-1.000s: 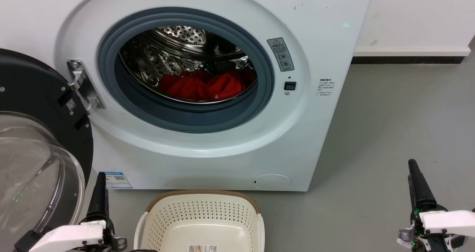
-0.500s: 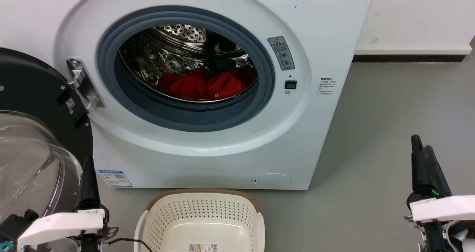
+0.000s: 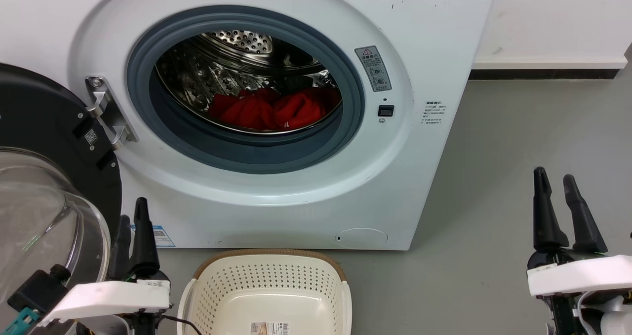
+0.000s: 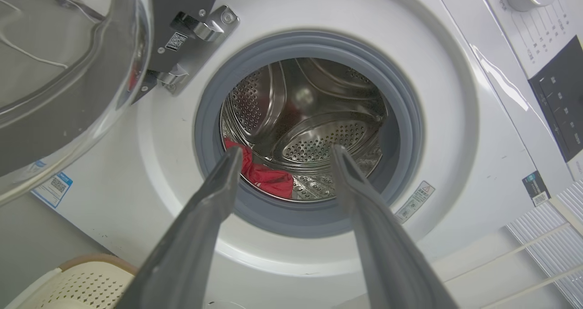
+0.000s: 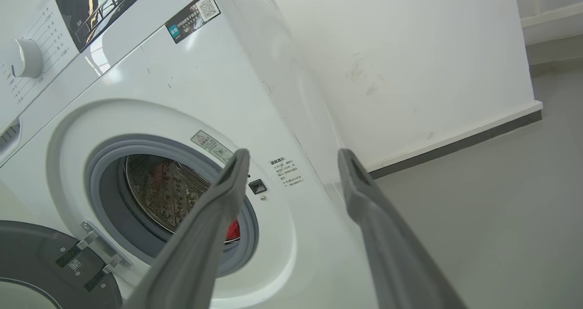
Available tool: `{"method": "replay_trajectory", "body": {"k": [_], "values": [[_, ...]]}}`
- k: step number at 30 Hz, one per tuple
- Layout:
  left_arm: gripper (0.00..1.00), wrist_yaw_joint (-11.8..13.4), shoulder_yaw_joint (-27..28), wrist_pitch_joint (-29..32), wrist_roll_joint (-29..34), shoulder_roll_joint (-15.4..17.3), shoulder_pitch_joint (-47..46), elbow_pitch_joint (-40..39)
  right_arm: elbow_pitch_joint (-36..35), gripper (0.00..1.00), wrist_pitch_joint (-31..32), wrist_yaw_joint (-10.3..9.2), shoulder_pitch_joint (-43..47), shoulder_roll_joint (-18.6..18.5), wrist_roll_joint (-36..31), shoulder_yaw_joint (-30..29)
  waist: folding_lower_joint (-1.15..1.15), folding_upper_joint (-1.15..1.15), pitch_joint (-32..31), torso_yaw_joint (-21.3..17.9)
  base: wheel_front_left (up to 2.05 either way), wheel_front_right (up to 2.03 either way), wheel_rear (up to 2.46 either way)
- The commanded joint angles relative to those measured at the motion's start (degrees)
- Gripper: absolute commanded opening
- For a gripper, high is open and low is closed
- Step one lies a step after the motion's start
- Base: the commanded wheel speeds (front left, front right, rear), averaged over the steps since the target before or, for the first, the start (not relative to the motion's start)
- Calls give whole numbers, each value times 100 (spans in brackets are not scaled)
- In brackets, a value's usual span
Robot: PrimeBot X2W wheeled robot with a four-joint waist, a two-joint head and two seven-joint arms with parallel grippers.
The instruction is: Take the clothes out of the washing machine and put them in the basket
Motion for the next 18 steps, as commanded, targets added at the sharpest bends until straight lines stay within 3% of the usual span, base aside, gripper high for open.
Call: {"method": "replay_trajectory", "body": {"k": [1,7,18], "values": [[100,-43,-50,-60,207,14,-7,-132,-152,100,-62,0,-18,-29,-239,46,0,0,3,1,0,0,0],[100,-115,-241,-159,897,14,51,-304,-262,100,-164,0,36,-29,-835,171,0,0,11,-1,0,0,0],[100,2,-681,-324,2269,15,150,-516,-139,100,-336,0,174,-30,-1662,271,0,0,25,-1,0,0,0]]}}
